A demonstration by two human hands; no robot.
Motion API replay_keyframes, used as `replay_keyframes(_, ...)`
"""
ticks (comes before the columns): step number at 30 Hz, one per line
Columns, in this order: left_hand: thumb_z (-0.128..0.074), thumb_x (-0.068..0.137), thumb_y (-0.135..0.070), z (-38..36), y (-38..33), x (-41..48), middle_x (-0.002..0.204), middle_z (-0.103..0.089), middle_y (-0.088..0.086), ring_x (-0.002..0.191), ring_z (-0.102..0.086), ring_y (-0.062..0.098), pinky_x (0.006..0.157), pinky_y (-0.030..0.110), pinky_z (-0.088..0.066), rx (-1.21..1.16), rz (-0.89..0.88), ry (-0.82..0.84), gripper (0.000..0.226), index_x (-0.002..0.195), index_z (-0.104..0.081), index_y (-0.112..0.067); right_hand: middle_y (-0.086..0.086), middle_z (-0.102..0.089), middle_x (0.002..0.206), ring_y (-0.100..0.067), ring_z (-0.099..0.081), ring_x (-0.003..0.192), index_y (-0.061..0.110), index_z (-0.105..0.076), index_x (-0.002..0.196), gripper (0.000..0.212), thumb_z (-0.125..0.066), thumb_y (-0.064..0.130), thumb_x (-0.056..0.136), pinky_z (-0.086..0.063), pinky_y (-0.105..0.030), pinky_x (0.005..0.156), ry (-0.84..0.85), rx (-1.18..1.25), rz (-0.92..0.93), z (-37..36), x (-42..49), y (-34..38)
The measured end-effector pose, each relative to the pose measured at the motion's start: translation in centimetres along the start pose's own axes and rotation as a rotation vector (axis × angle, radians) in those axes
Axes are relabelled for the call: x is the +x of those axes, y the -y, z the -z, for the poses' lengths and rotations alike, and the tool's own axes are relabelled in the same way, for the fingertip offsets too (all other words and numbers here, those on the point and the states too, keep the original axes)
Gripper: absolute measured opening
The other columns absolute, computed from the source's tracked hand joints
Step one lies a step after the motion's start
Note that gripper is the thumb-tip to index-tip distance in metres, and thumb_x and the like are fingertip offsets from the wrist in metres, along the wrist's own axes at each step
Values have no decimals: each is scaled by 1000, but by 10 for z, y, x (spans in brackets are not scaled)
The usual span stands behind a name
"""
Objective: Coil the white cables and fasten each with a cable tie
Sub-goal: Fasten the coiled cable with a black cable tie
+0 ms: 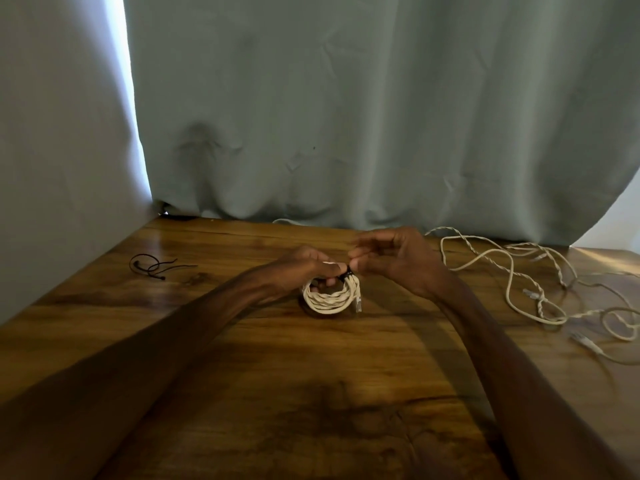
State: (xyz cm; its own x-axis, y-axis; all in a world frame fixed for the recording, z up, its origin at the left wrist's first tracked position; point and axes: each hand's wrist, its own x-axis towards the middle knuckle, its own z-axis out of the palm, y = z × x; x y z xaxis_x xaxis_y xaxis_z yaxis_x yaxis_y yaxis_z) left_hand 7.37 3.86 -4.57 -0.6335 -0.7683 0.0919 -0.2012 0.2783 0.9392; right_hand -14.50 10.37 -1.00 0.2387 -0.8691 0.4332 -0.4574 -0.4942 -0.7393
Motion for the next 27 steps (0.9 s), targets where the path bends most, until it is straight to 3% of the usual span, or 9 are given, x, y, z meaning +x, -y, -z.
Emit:
replay_keyframes(3, -64, 100, -25, -3, 1, 1, 73, -70, 1, 64, -61, 8, 62, 24, -44, -84, -54, -108, 31, 95, -73, 4, 1, -79, 104, -16, -75, 100, 20, -69, 127, 59, -85, 38, 73, -61, -41, 92, -10, 68, -125, -1, 1, -5)
replay_keyframes(6, -66, 99, -24, -6, 3, 2, 84, -76, 4, 79, -67, 14, 77, 34, -49, -205, -109, -203, 20, 90, -81, -15, 2, -80, 102, -12, -76, 98, 21, -69, 125, 42, -77, 37, 88, -61, -31, 90, 126, 58, -230, -12, -2, -4)
replay_keyframes(8, -67, 98, -24, -8, 3, 2, 90, -78, 6, 85, -68, 19, 80, 40, -48, -204, -132, -248, 18, 88, -82, -22, -4, -80, 100, -19, -77, 96, 17, -73, 119, 32, -74, 33, 91, -61, -28, 85, 146, 80, -248, -18, -2, -1)
replay_keyframes(12, -63, 101, -29, -13, -4, -2, 89, -78, 7, 76, -67, 16, 68, 31, -50, -161, -154, -291, 22, 96, -79, -14, -15, -79, 97, -32, -77, 86, 2, -73, 111, 27, -77, 18, 89, -65, -35, 72, 51, 218, -311, -19, -2, 3)
replay_keyframes(15, -55, 104, -38, -25, -8, -10, 93, -77, 15, 79, -69, 21, 72, 31, -54, -149, -140, -303, 40, 102, -75, -3, -14, -79, 91, -30, -77, 80, 1, -73, 107, 26, -80, 15, 87, -65, -39, 72, -55, 149, -384, -21, -19, 4)
replay_keyframes(18, -49, 106, -42, -42, -8, -17, 93, -74, 4, 83, -66, 15, 76, 30, -52, -105, -102, -353, 38, 104, -72, -12, -11, -80, 87, -29, -78, 79, 4, -74, 103, 24, -83, 16, 85, -64, -47, 76, -141, 92, -426, -12, -49, 6)
replay_keyframes(20, -51, 104, -44, -59, -12, -22, 94, -74, 3, 84, -65, 15, 75, 33, -51, -98, -100, -321, 38, 106, -72, -13, -11, -79, 87, -28, -77, 76, 3, -74, 104, 25, -83, 16, 85, -65, -44, 71, -187, 64, -411, 5, -74, 17)
replay_keyframes(23, -50, 107, -33, -96, -36, -29, 96, -75, -1, 83, -66, 8, 70, 25, -50, -83, -139, -283, 32, 111, -71, -10, -14, -79, 86, -20, -76, 68, 1, -72, 106, 24, -81, 13, 87, -62, -31, 57, -272, 20, -383, 40, -117, 46)
replay_keyframes(27, -54, 105, -25, -159, -84, -29, 92, -73, -3, 78, -64, 4, 67, 19, -48, -58, -209, -248, 26, 113, -72, -8, -15, -78, 83, -30, -76, 71, 4, -72, 102, 22, -81, 17, 86, -64, -42, 64, -392, -75, -402, 92, -174, 84)
